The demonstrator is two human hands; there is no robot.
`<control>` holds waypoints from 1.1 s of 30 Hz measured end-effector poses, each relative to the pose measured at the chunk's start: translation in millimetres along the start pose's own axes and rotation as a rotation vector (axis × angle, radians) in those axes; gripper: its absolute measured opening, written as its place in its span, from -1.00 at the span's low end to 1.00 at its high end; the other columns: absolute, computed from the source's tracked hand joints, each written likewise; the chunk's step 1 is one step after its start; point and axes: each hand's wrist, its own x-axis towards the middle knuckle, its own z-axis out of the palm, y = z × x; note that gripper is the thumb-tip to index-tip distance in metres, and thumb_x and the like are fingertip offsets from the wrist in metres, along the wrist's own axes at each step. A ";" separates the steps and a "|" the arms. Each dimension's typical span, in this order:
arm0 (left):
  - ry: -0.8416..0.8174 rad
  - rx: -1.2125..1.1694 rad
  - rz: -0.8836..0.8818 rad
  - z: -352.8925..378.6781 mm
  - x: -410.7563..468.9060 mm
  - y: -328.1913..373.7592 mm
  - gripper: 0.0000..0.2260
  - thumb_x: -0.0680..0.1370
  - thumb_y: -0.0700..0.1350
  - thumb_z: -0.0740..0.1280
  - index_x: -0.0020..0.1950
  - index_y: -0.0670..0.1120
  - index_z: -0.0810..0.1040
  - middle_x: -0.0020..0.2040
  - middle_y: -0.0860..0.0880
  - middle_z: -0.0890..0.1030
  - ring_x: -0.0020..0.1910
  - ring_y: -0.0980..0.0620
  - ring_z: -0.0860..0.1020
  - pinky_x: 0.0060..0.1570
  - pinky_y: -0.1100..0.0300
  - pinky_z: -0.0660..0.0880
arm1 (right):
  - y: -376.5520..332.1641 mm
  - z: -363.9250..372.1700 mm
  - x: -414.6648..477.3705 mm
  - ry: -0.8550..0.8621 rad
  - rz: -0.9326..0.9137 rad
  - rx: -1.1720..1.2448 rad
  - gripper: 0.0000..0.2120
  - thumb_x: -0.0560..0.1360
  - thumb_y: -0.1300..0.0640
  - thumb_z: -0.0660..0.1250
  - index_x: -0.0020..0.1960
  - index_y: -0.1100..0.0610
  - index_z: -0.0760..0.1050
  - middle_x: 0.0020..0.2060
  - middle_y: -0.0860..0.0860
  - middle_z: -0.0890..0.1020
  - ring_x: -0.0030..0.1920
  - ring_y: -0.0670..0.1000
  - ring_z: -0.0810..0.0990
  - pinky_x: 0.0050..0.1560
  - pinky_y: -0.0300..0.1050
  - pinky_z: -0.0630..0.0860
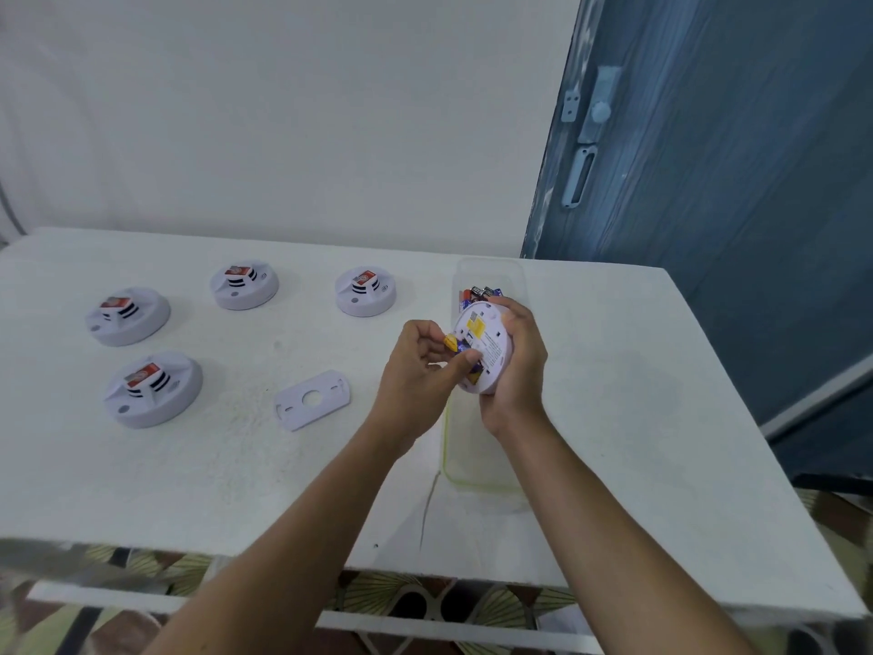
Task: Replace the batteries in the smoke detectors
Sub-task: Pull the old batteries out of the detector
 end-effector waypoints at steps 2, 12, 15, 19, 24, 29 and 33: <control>0.045 -0.180 -0.040 4.9 -1.1 3.2 -0.77 0.50 -0.28 0.43 0.01 -0.08 0.42 -0.07 -0.12 0.62 -0.15 0.06 0.63 -0.15 0.18 0.58 | 0.0 -3.6 2.9 0.074 -0.020 0.005 -0.66 0.26 -0.07 0.35 -0.01 -0.01 0.64 0.13 0.16 0.63 0.20 0.22 0.60 0.03 0.16 0.55; -0.281 0.840 0.271 7.7 8.5 -34.5 -0.77 0.58 -0.23 0.31 0.23 -0.12 0.54 0.03 -0.11 0.66 0.03 -0.09 0.55 -0.04 0.26 0.36 | -18.9 -48.9 14.6 0.204 0.031 0.161 -0.66 0.39 -0.07 0.31 0.11 0.04 0.59 -0.04 0.05 0.63 -0.02 0.11 0.61 -0.12 -0.09 0.56; -0.323 0.967 0.372 12.6 12.1 -38.5 -0.80 0.58 -0.22 0.30 0.16 -0.14 0.62 -0.02 -0.17 0.64 0.01 -0.19 0.54 0.01 0.06 0.44 | -23.3 -52.5 12.1 0.175 0.046 0.176 -0.71 0.49 -0.04 0.26 0.12 0.05 0.58 -0.09 0.03 0.64 -0.03 0.10 0.61 -0.12 -0.10 0.56; -0.146 0.913 0.502 20.6 13.0 -34.5 -0.72 0.50 -0.18 0.41 0.20 -0.15 0.58 0.12 -0.11 0.64 0.10 -0.15 0.52 0.11 0.03 0.44 | -25.0 -57.4 10.1 0.137 0.067 0.201 -0.71 0.46 -0.06 0.24 0.08 0.03 0.60 -0.11 0.03 0.65 -0.05 0.09 0.61 -0.12 -0.10 0.56; -0.061 0.664 0.570 33.2 6.2 -11.3 -0.58 0.42 -0.01 0.44 0.24 -0.09 0.54 0.19 -0.01 0.58 0.15 0.02 0.52 0.04 0.21 0.48 | -28.9 -58.5 6.7 0.089 0.129 0.221 -0.75 0.54 -0.02 0.19 0.07 0.01 0.59 -0.14 0.05 0.66 -0.08 0.11 0.61 -0.21 -0.11 0.53; -0.152 0.695 0.458 35.6 4.3 -4.0 -0.46 0.41 0.04 0.51 0.33 -0.11 0.52 0.18 0.00 0.62 0.02 0.15 0.56 -0.07 0.52 0.43 | -33.5 -60.5 4.0 0.067 0.138 0.180 -0.75 0.54 0.00 0.22 0.13 0.04 0.58 -0.13 0.06 0.66 -0.11 0.11 0.63 -0.20 -0.10 0.56; -0.160 0.716 0.408 36.0 2.2 4.4 -0.46 0.39 0.08 0.51 0.31 -0.08 0.55 0.11 0.04 0.66 -0.10 0.21 0.59 -0.07 0.54 0.42 | -36.4 -59.6 3.5 0.042 0.121 0.152 -0.78 0.57 0.04 0.19 0.08 0.05 0.57 -0.11 0.08 0.65 -0.11 0.10 0.63 -0.19 -0.08 0.58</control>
